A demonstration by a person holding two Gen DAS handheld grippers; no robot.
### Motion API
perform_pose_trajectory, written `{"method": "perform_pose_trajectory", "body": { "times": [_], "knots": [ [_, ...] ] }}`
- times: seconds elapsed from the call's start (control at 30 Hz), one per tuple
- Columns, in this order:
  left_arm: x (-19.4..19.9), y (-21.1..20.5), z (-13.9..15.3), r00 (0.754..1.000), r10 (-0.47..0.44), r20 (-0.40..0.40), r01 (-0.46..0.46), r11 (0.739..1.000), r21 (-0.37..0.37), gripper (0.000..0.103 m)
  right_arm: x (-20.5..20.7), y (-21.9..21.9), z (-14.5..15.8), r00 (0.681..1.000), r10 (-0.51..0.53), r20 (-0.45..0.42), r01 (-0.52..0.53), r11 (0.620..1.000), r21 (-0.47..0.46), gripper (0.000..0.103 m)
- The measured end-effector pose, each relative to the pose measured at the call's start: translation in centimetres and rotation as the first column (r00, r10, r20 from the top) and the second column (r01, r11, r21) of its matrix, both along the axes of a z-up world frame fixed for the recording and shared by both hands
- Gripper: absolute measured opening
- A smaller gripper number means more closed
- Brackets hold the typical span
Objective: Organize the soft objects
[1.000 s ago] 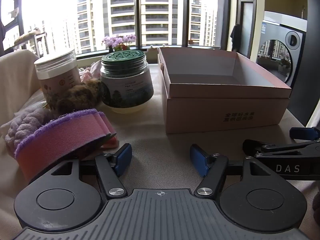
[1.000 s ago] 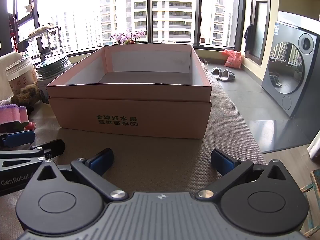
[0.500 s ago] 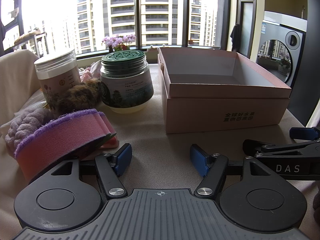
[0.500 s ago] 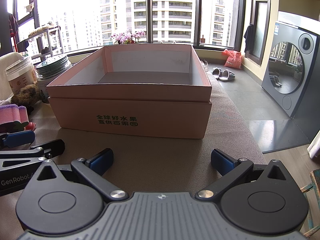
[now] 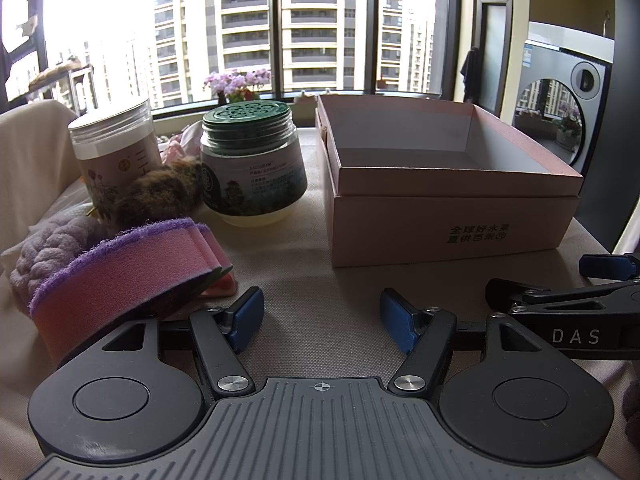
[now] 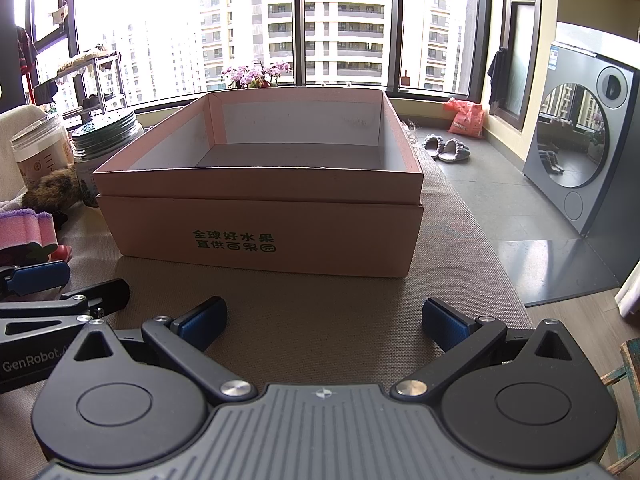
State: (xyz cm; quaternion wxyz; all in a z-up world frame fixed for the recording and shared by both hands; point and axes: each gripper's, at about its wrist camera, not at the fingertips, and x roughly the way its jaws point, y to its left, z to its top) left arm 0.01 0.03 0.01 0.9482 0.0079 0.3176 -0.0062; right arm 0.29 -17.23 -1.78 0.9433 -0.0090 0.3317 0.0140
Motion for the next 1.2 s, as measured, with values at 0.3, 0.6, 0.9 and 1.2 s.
{"method": "perform_pose_trajectory", "body": {
  "times": [0.3,0.6,0.9,1.2],
  "knots": [
    [0.0,0.2,0.0,1.0,-0.001,0.0,0.001,1.0,0.005,0.072,0.0,0.0,0.0,1.0,0.0,0.0,0.0,1.0,-0.001,0.103],
    [0.1,0.0,0.0,1.0,-0.001,0.0,0.001,1.0,0.005,0.072,0.0,0.1,0.0,1.0,0.0,0.0,0.0,1.0,0.0,0.103],
    [0.1,0.1,0.0,1.0,-0.001,0.0,0.001,1.0,0.004,0.072,0.0,0.0,0.0,1.0,0.0,0.0,0.0,1.0,0.0,0.103],
    [-1.7,0.0,0.7,0.992,-0.123,-0.023,0.122,0.991,-0.054,0.068,0.0,0.0,0.0,1.0,0.011,-0.003,-0.011,1.0,0.002,0.103]
  ]
}}
